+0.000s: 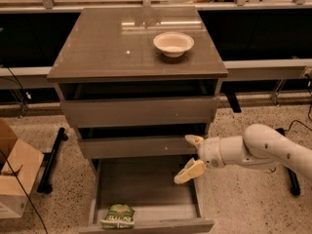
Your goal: Pick green jalapeno chip bag from bottom drawer and place on counter
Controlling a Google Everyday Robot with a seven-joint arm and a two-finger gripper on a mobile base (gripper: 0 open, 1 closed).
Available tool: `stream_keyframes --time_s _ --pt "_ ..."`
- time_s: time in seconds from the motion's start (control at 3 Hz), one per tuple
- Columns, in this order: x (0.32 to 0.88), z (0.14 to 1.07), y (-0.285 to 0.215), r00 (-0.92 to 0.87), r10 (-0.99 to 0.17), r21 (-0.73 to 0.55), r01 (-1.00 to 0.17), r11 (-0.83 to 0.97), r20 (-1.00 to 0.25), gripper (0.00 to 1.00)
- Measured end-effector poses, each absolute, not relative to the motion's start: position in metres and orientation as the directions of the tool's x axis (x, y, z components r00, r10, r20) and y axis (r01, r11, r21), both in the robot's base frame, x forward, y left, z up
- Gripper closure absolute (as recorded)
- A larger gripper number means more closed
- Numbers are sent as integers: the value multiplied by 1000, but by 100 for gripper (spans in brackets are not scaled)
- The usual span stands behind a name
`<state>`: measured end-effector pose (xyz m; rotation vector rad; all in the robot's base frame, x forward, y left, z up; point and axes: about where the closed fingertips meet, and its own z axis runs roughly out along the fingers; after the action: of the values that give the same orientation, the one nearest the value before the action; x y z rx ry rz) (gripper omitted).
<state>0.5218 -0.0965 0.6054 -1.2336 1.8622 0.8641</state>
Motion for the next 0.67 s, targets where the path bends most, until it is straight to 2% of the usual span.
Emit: stream_keyframes --time_s 0.67 --pt "511 510 -83 -337 -437 192 -920 343 -834 0"
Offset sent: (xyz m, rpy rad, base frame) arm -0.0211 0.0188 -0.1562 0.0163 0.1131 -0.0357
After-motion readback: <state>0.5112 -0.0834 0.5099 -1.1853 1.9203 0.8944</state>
